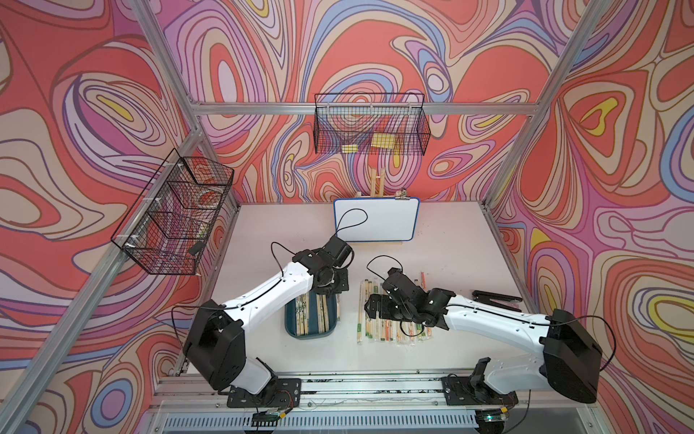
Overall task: Take the paired disposable chopsticks out of the storage box
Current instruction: Place the paired disposable chopsticks at the center of the board.
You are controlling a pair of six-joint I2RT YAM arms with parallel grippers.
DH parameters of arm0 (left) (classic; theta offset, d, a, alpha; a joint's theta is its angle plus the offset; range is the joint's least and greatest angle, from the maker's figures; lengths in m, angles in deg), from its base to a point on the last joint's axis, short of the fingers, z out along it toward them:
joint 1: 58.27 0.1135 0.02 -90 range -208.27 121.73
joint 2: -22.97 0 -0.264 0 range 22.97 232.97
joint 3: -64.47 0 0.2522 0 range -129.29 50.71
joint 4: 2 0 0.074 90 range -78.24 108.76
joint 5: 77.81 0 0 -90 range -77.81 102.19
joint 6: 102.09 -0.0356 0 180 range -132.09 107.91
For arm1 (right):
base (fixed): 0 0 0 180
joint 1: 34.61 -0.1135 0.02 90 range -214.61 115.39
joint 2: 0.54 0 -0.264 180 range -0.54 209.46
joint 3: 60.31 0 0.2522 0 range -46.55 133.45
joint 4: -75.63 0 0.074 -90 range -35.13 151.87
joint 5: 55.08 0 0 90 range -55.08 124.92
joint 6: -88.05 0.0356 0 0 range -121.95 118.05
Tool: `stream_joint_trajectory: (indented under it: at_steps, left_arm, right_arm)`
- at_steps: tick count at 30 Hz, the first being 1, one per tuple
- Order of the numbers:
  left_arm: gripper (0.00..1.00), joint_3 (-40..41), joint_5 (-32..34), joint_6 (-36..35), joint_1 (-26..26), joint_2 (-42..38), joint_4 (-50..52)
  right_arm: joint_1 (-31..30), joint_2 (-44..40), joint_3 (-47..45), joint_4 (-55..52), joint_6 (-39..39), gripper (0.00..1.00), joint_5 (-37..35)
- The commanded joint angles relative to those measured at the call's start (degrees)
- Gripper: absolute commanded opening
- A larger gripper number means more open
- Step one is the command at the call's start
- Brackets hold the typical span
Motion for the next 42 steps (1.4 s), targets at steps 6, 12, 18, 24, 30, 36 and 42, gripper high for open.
stream_joint_trajectory:
  at_steps: [6, 12, 18, 24, 30, 36, 42]
  left_arm:
    - [0.07, -0.7, -2.8, 2.3, -1.8, 7.4, -5.9]
    - [0.07, -0.3, -3.3, 1.7, -2.3, 11.3, -8.6]
    - [0.07, 0.8, -3.9, 1.4, -2.3, 14.1, -10.6]
    - [0.07, 2.9, -4.7, 2.0, -2.5, 15.9, -12.9]
    - [0.07, 3.6, -6.2, 3.0, -3.2, 17.6, -14.9]
    - [0.08, 2.8, -6.5, 3.6, -4.2, 18.4, -15.5]
    - [0.17, 2.6, -6.0, 3.7, -4.4, 17.5, -14.8]
  right_arm:
    - [-0.1, -7.7, -4.7, -2.9, -0.8, 0.98, -6.6]
    - [-0.2, -10.8, -5.6, -3.3, -3.1, 0.98, -6.1]
    - [-0.2, -9.6, -4.7, -3.3, -3.8, 0.98, -4.0]
    - [-0.1, -10.4, -4.0, -2.3, -5.5, 0.98, -2.6]
    - [-0.2, -8.5, -1.9, -2.9, -6.8, 0.98, -0.7]
    - [-0.2, -8.2, -1.5, -2.2, -7.0, 0.98, 0.2]
    - [-0.1, -8.2, -1.2, -1.9, -7.1, 0.98, 0.7]
